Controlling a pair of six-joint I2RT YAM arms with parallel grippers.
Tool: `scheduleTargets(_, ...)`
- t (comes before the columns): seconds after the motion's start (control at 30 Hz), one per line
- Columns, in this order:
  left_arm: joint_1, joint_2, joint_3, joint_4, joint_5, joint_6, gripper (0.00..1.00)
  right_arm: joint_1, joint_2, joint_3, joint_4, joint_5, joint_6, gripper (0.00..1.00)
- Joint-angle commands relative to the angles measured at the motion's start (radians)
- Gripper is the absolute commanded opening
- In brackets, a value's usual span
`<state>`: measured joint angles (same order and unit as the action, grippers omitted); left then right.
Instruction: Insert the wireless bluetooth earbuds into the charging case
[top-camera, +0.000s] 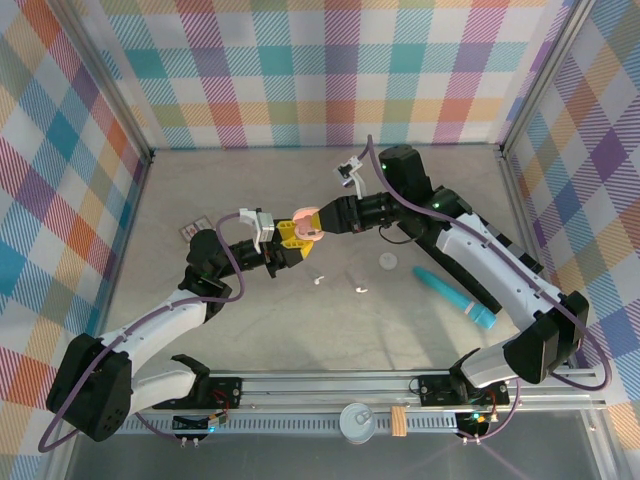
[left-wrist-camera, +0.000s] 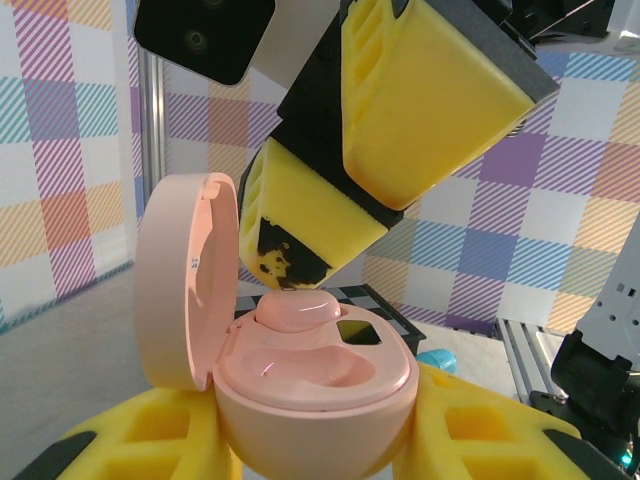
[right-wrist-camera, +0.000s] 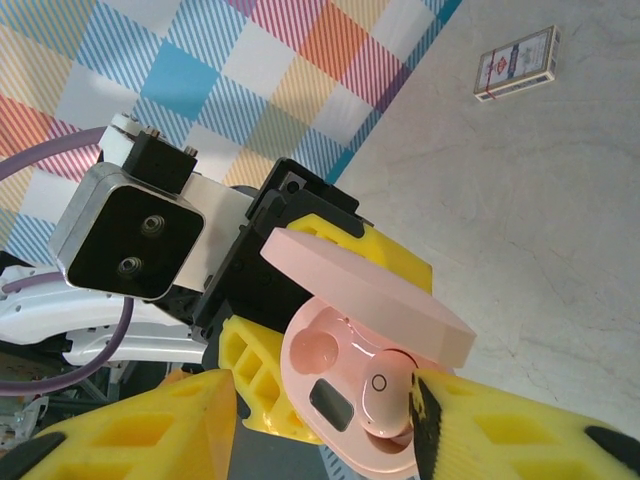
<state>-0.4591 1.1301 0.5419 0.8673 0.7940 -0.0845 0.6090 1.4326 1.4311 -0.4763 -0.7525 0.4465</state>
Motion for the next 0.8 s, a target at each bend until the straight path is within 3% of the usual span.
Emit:
scheduleTargets(0.0,0.008,-0.026,0.026,0.037,0.009,0.024,0.25,0.000,-0.011,0.036,-0.016,0.016,-0.030,0.52)
scheduleTargets(0.17,0.025,-0.046,0.007,0.033,-0.015,0.036,0.25,-0.032,-0.109,-0.022,-0.011,0.069,-0.069,0.56)
scheduleTargets(0.4,0.042,-0.086,0.004,0.001,-0.015,0.042,0.25,-0.199,-0.278,-0.254,0.134,0.107,0.091,0.60)
scheduleTargets(0.6,0.043,-0.095,0.000,0.027,-0.003,0.016,0.25,-0.233,-0.077,-0.238,0.117,0.155,0.147,0.58)
scheduleTargets(0.77,0.043,-0.113,-0.011,0.037,-0.001,-0.003,0.25,-0.187,0.158,-0.131,0.087,0.140,0.028,0.57)
